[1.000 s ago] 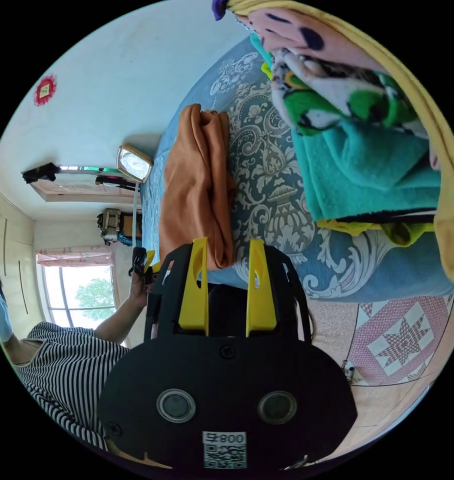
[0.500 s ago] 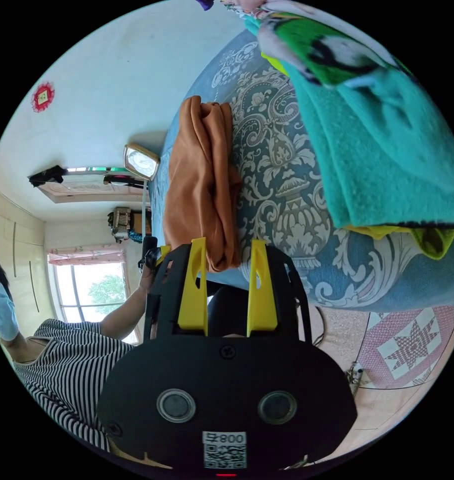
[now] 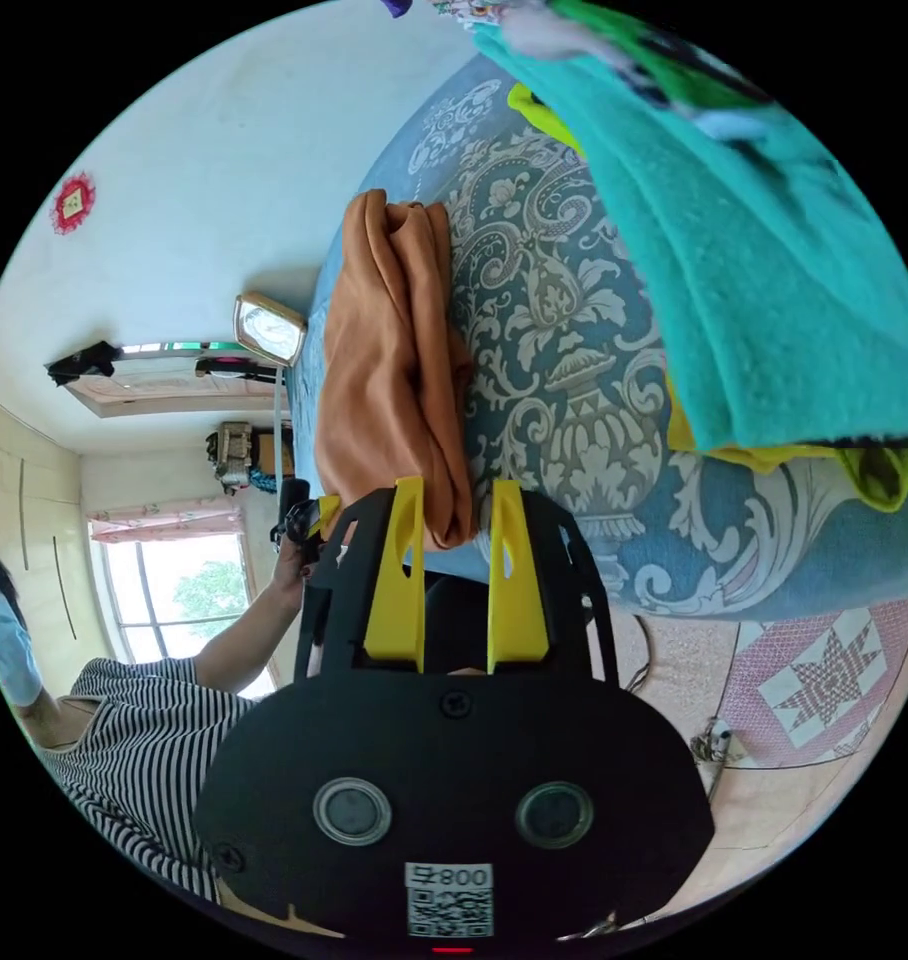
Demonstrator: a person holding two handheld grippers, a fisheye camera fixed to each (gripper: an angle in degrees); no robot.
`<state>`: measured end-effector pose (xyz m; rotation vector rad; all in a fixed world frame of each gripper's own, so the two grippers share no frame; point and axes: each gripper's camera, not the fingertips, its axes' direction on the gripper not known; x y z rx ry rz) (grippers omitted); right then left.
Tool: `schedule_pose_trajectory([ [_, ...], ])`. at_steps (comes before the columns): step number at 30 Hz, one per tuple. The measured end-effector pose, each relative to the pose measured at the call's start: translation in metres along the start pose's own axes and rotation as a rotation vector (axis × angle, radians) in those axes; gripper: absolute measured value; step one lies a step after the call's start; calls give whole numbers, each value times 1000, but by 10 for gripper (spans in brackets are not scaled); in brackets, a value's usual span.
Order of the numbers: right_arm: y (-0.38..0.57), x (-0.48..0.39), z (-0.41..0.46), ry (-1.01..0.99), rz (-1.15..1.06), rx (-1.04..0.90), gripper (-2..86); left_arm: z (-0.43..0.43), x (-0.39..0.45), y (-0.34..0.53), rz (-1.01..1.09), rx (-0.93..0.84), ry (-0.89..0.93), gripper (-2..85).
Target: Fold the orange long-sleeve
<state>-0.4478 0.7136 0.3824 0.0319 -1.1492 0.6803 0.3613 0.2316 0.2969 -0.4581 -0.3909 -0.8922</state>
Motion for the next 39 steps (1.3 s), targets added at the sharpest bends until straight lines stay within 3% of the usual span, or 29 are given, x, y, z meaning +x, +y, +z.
schedule_pose_trajectory([
  [8, -18, 31, 1, -112, 11, 5, 41, -29, 52, 21, 51, 57, 1, 75],
  [20, -34, 29, -52, -293, -178, 51, 27, -95, 175, 96, 248, 55, 60, 65],
  [26, -44, 56, -56, -313, -193, 21, 26, -115, 199, 137, 211, 41, 66, 64],
  [30, -75, 82, -59, -360, -171, 30, 26, -128, 221, 137, 207, 42, 81, 63],
  [39, -225, 90, -111, -430, -273, 93, 26, -173, 362, 59, 394, 35, 85, 57],
])
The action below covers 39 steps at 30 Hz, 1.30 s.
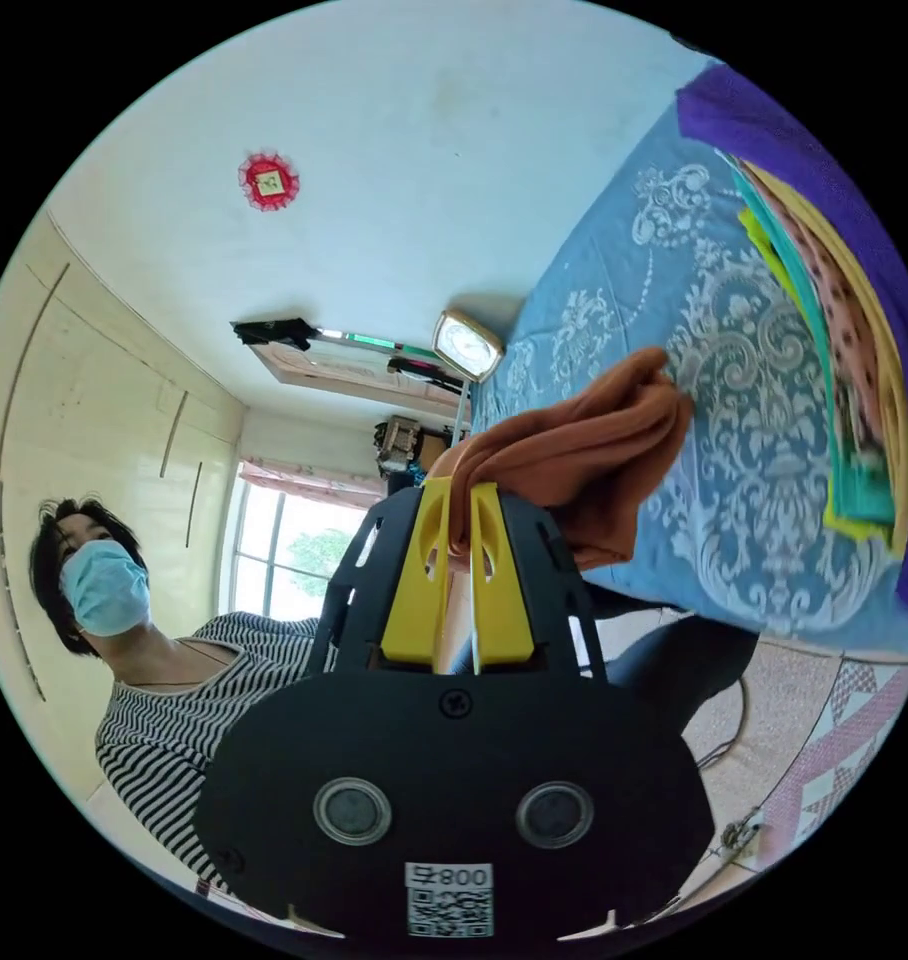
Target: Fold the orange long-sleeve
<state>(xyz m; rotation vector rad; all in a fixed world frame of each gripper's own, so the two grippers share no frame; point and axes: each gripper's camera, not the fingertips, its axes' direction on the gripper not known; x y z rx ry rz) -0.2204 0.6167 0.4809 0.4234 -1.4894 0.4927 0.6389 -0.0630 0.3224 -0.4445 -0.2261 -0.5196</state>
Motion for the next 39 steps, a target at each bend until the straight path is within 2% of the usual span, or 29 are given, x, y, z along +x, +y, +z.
schedule_pose_trajectory([
  [11, -327, 22, -82, 49, -141, 114, 21, 0, 120, -307, 192, 52, -82, 56],
  [16, -467, -7, -153, 134, -330, 207, 22, 30, 178, -406, 385, 129, -48, 56],
  [20, -529, 0, -194, 190, -399, 256, 22, 75, 187, -460, 491, 194, 7, 55],
  [24, -574, 64, -222, 293, -317, 262, 23, 124, 146, -479, 416, 165, -3, 56],
  [26, -589, 115, -226, 379, -202, 220, 24, 167, 94, -478, 268, 71, -111, 58],
  [28, -605, 193, -227, 497, 71, 105, 24, 198, 51, -470, 107, -47, -148, 59],
  [30, -613, 228, -222, 661, 206, -9, 24, 222, 32, -457, 36, -138, -170, 59],
  [32, -624, 236, -219, 687, 230, -61, 24, 232, 44, -448, 65, -142, -228, 61],
  [35, -651, 215, -221, 719, 186, -66, 25, 231, 63, -455, 65, -143, -221, 69],
  [39, -683, 172, -217, 910, 134, -67, 20, 232, 95, -455, 99, -165, -277, 84],
])
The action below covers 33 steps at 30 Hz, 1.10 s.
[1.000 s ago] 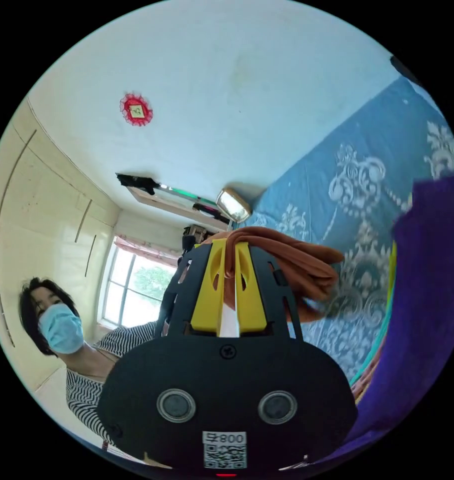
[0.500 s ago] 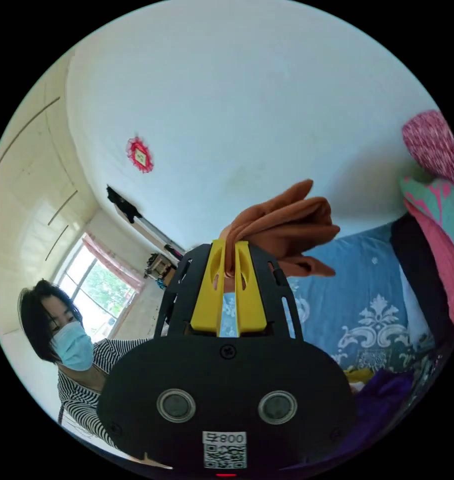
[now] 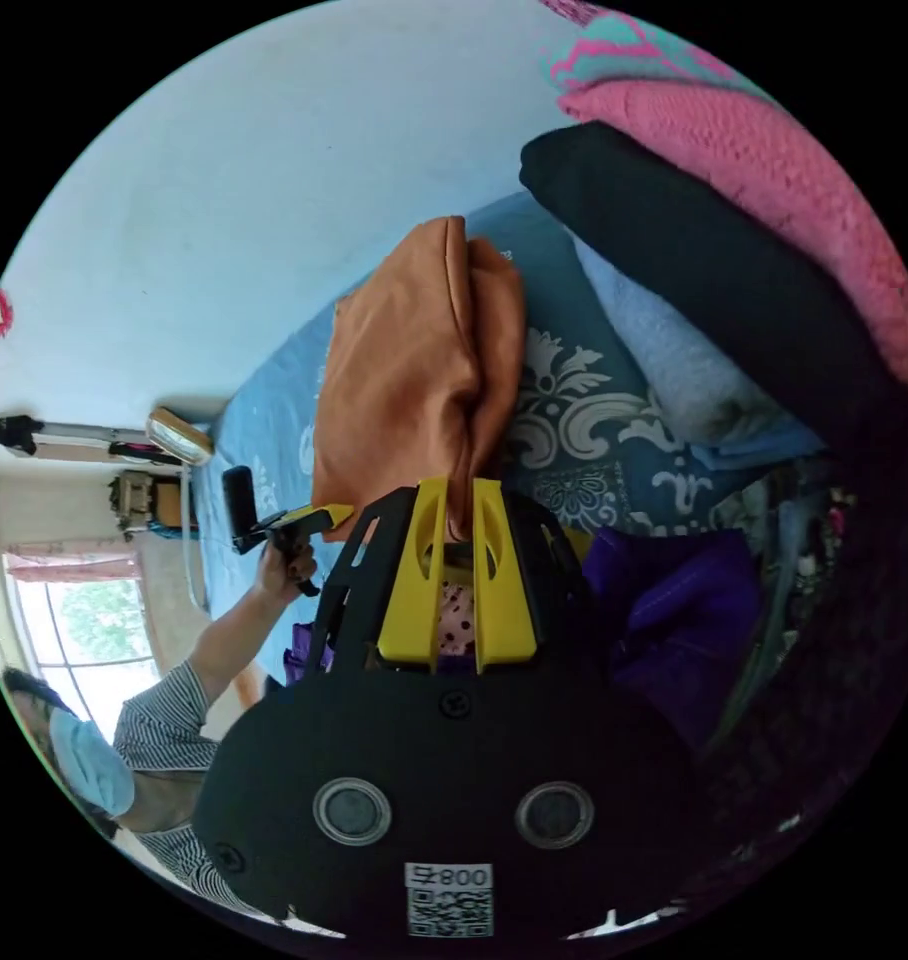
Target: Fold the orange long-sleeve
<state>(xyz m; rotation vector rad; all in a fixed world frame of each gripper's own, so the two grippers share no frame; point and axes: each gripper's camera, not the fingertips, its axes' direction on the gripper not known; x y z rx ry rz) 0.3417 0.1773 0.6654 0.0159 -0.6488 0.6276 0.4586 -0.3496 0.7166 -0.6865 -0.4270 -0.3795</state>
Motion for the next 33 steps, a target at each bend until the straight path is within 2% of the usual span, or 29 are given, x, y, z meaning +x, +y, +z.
schedule_pose_trajectory([
  [4, -12, -47, -35, 139, -101, 119, 6, -28, 43, 14, 53, 77, -101, 88],
  [6, -23, -69, -32, 138, -170, 110, 3, -37, 61, 19, 80, 111, -157, 84],
  [8, -41, -86, -16, 157, -210, 32, 2, -36, 82, 22, 108, 114, -224, 79],
  [10, -67, -99, 13, 284, -211, -109, 1, -30, 93, 23, 126, 97, -280, 74],
  [13, -90, -102, 45, 382, -174, -335, 1, -23, 90, 28, 50, 50, -239, 67],
  [17, -95, -131, 21, 448, -218, -298, 0, -48, 117, 48, 87, 198, -249, 47],
  [19, -90, -162, -4, 442, -302, -207, 0, -46, 132, 49, 135, 212, -231, 39],
  [21, -88, -184, -13, 410, -367, -186, 1, -29, 142, 44, 160, 158, -243, 30],
  [23, -86, -203, -10, 422, -422, -226, 1, 6, 141, 40, 152, 23, -335, 15],
  [25, -81, -218, 13, 568, -471, -372, 1, 18, 137, 46, 121, -7, -358, 9],
  [27, -72, -223, 22, 683, -503, -451, 1, 12, 142, 53, 93, 15, -291, 5],
  [29, -62, -230, 9, 714, -508, -429, 1, -2, 161, 71, 136, 51, -291, 3],
  [33, -17, -252, -79, 651, -518, -156, 1, -30, 193, 122, 242, 85, -271, 2],
])
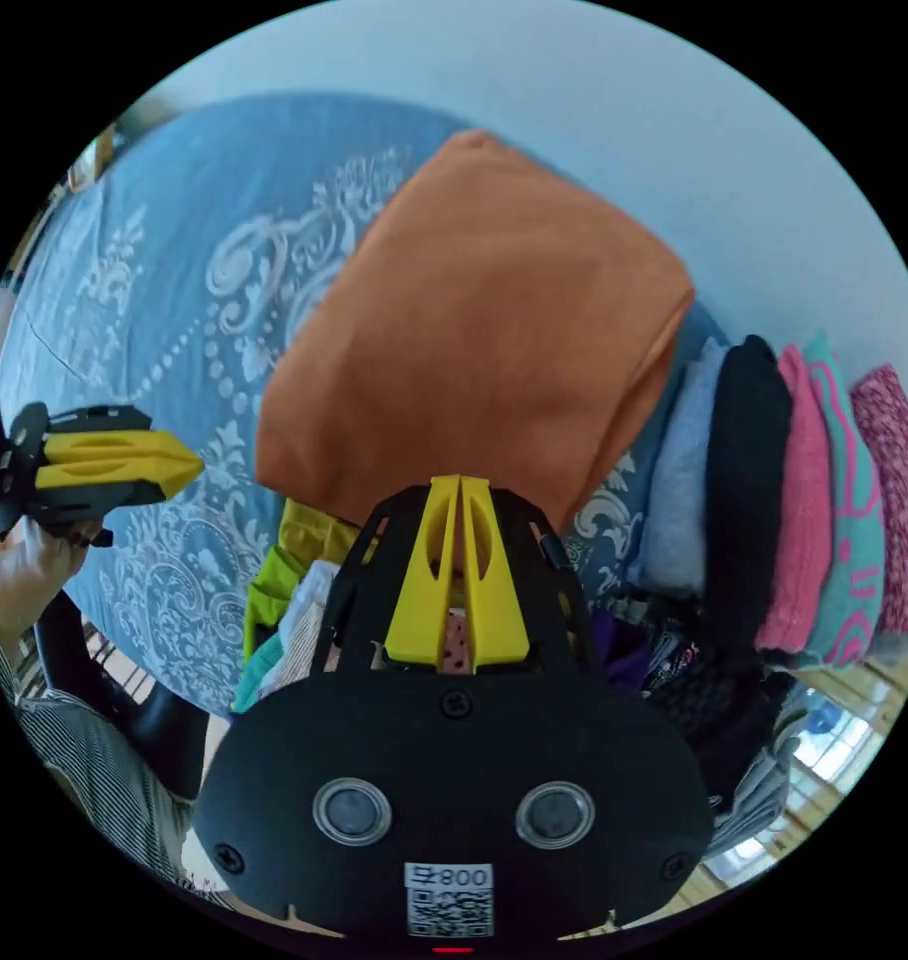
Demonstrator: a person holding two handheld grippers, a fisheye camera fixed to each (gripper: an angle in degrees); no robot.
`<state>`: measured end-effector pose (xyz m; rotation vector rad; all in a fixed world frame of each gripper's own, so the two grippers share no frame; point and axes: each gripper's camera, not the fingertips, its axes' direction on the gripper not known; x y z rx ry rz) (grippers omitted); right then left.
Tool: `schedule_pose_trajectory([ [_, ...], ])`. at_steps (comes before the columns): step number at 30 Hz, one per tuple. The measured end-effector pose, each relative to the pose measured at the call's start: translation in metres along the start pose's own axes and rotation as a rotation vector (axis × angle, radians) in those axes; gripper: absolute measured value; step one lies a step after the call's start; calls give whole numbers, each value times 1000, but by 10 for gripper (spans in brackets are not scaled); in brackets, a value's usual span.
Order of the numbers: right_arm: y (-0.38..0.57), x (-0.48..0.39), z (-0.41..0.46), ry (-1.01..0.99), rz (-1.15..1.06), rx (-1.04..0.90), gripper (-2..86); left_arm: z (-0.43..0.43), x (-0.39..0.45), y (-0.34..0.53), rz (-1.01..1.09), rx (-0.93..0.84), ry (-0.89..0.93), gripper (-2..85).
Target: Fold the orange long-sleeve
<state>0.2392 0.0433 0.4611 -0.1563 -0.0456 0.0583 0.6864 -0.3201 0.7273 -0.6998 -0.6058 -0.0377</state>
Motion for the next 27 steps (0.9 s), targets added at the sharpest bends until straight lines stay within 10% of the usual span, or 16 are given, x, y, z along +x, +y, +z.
schedule_pose_trajectory([
  [9, 280, -21, -158, -13, 198, 543, 5, -52, 105, 194, 81, -244, -219, 1],
  [27, 542, -65, -181, -241, 517, 556, 105, 24, 166, 292, -34, -521, -314, 2],
])
